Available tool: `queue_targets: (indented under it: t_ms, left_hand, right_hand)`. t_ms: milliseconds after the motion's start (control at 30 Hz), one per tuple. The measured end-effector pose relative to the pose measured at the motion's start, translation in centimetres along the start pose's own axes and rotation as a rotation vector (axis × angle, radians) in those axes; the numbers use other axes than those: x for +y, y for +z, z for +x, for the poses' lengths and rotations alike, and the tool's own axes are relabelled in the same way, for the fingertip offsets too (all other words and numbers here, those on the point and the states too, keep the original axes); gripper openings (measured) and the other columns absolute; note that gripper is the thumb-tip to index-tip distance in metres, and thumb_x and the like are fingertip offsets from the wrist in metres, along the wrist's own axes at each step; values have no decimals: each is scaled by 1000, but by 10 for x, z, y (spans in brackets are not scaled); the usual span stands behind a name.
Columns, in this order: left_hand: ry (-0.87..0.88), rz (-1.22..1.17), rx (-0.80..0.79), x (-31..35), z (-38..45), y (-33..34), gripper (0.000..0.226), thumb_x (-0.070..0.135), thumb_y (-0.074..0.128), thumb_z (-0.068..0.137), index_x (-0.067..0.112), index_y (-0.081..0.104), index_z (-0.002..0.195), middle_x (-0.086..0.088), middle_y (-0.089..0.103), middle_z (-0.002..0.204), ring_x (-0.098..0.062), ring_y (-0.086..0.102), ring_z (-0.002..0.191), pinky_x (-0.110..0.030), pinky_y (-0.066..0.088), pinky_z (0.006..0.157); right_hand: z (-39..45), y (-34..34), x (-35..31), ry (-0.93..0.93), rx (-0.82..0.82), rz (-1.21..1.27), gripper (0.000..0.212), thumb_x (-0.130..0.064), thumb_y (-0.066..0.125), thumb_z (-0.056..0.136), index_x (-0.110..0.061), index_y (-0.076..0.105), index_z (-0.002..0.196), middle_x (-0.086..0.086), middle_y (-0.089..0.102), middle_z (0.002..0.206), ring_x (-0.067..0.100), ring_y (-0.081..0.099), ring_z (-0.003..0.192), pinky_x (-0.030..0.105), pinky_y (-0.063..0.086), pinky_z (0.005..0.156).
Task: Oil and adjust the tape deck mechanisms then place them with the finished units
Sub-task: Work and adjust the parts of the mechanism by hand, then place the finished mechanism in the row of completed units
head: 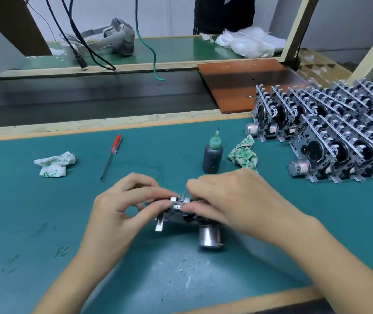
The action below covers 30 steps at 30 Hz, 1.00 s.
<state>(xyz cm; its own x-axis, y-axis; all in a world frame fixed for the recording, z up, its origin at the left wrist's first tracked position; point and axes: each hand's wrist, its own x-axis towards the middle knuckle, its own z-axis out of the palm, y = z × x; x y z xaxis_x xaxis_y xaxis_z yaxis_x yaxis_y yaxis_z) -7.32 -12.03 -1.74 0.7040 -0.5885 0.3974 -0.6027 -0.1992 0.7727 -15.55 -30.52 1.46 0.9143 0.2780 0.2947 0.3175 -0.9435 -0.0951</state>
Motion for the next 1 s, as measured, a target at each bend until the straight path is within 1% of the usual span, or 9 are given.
queue_targets:
  t_ms: [100,200,333,400,500,633,833,933,1000]
  left_hand:
    - [45,-59,-52,17,19,16,13,38,66,78,33,72,88,8,64,84,-10,60,79,-12,44,65]
    - [86,-100,-68,31,42,44,14,22,69,83,29,69,96,13,65,88,-3,61,84,-8,44,70]
    - [128,-80,-182,47,72,90,29,18,60,92,17,60,122,9,63,116,-1,56,108,-20,45,93]
    - [182,11,-251,53,86,114,44,21,56,95,12,46,137,1,49,139,-10,43,128,-27,33,108]
    - [151,66,-297,57,95,144,66,26,58,93,9,25,148,-4,24,154,-17,25,140,-31,22,115]
    - [17,109,-315,47,87,172,71,34,68,85,10,30,141,-7,38,140,-23,38,129,-35,35,103]
    - [87,386,-346,33,92,198,26,12,53,94,7,53,119,-10,53,115,-31,53,106,-39,43,85]
    - [104,397,-363,33,101,198,24,10,54,94,7,55,117,-11,54,113,-31,54,105,-40,44,84]
    - [127,339,-403,38,102,187,31,18,59,92,7,55,121,-10,55,116,-30,53,109,-38,42,88]
  right_hand:
    - [-18,-16,13,94,62,30,29,-49,39,89,-26,33,72,-13,33,57,15,36,45,25,31,43]
    - [-37,-33,27,281,131,9,37,-54,44,88,-24,40,66,-13,32,48,13,31,44,28,30,45]
    - [-55,-45,48,563,209,-98,38,-48,50,85,-22,39,60,-10,33,43,23,39,45,35,38,49]
    - [-57,-42,61,695,248,-130,37,-45,50,86,-20,40,60,-5,39,45,29,42,49,37,40,53]
    - [-56,-29,84,860,336,-147,37,-41,52,92,-18,44,64,3,44,50,31,45,56,36,36,56]
    - [-48,-12,104,986,397,-186,33,-37,51,95,-15,46,71,8,47,59,29,43,61,34,28,59]
    - [-33,-4,117,1112,293,-222,35,-37,49,96,-4,58,91,22,64,86,39,58,83,34,34,63]
    - [-27,-17,112,1192,236,-209,43,-40,51,95,-5,45,119,23,61,106,41,57,96,36,32,65]
    - [-23,-33,99,1173,267,-232,46,-43,52,93,-9,40,120,19,57,112,39,56,94,38,32,66]
